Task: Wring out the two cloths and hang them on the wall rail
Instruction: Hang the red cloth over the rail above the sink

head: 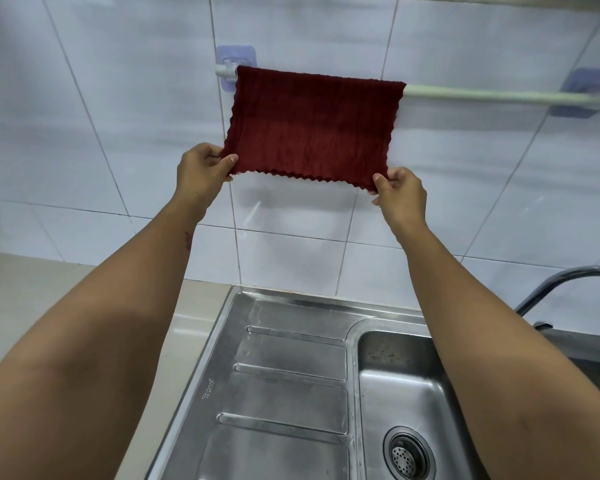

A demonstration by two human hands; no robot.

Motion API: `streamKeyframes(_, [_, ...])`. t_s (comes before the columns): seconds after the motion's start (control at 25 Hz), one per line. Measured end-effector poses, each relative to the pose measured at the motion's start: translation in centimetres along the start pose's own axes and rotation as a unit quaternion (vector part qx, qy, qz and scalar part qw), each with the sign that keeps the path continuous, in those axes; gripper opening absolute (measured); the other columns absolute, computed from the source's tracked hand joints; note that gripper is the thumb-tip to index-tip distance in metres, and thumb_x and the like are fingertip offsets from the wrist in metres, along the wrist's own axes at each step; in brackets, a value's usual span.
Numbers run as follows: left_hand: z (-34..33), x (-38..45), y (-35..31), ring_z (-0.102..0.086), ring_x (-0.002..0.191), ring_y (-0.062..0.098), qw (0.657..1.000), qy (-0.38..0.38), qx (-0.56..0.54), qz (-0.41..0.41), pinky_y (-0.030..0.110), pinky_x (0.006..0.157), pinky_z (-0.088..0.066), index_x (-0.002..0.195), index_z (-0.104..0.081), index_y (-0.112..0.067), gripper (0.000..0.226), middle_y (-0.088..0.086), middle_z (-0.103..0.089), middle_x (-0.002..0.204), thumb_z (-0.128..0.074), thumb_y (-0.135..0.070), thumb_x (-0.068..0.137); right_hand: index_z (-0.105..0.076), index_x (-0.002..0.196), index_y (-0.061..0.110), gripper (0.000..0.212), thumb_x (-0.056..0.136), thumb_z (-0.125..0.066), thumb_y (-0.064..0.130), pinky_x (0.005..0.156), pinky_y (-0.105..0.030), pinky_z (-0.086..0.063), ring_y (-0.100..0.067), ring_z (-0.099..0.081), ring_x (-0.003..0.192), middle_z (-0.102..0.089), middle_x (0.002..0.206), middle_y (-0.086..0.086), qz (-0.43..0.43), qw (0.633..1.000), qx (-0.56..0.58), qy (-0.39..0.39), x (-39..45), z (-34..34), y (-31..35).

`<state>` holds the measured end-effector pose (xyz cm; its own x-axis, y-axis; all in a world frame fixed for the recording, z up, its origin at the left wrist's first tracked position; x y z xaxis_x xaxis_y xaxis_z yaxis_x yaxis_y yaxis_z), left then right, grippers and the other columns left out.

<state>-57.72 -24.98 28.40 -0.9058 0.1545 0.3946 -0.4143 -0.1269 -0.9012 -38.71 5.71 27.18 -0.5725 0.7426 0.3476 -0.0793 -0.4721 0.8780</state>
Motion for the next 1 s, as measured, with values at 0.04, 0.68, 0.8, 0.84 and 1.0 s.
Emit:
streamKeyframes(0.04, [0.0,-0.1,0.0,-0.065,0.069,0.012,1.000,-0.005,-0.006,0.003,0.031,0.079,-0.058,0.084,-0.057,-0.013,0.013,0.007,-0.066,0.082,-0.069,-0.018,0.087,-0.055,0.090,0.014,0.015,0.095,-0.054,0.028,0.062,-0.022,-0.045,-0.012,-0.064,0.063,-0.070,0.080,0.001,-0.003,1.000,0.001,-0.002,-0.1,0.0,-0.1])
streamKeyframes(0.68, [0.1,-2.3,2.1,-0.064,0.070,0.012,0.998,-0.037,-0.006,0.058,0.026,0.075,-0.051,0.077,-0.056,-0.019,0.016,0.001,-0.070,0.078,-0.061,-0.024,0.091,-0.056,0.095,0.017,0.013,0.097,-0.048,0.027,0.081,-0.037,-0.050,-0.022,-0.067,0.085,-0.071,0.091,0.003,-0.006,0.999,-0.045,0.016,-0.4,0.1,-2.0])
streamKeyframes(0.8, [0.2,-4.0,3.2,-0.064,0.080,0.017,0.995,-0.024,0.048,0.082,0.036,0.084,-0.053,0.085,-0.060,-0.014,0.014,0.003,-0.072,0.087,-0.059,-0.027,0.091,-0.058,0.101,0.018,0.018,0.097,-0.043,0.027,0.081,-0.037,-0.051,-0.023,-0.067,0.090,-0.072,0.100,0.000,-0.041,0.996,-0.070,0.049,-1.8,0.3,-4.1])
streamKeyframes(0.84, [-0.1,-4.4,3.6,-0.064,0.084,0.019,0.994,-0.010,0.067,0.090,0.037,0.086,-0.052,0.089,-0.061,-0.012,0.016,0.006,-0.072,0.092,-0.059,-0.028,0.092,-0.058,0.102,0.017,0.019,0.096,-0.044,0.027,0.084,-0.038,-0.051,-0.024,-0.066,0.093,-0.072,0.102,-0.001,-0.049,0.994,-0.081,0.058,-2.1,0.2,-4.7])
streamKeyframes(1.0, [-2.6,-9.1,4.1,-0.064,0.099,0.025,0.982,0.071,0.142,0.106,0.039,0.090,-0.051,0.099,-0.060,-0.010,0.026,0.008,-0.070,0.105,-0.058,-0.036,0.092,-0.059,0.111,0.013,0.026,0.096,-0.046,0.030,0.088,-0.034,-0.047,-0.024,-0.060,0.104,-0.067,0.112,-0.004,-0.056,0.984,-0.137,0.102,-5.1,1.6,-6.8])
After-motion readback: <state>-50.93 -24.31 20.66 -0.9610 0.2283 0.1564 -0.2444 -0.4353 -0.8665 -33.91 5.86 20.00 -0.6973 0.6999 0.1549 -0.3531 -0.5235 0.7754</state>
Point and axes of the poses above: each hand's wrist, its own x-axis towards the middle knuckle, its own z-axis out of the back of the hand, y = z × x, the point moved 9 cm from there along x, towards the middle knuckle
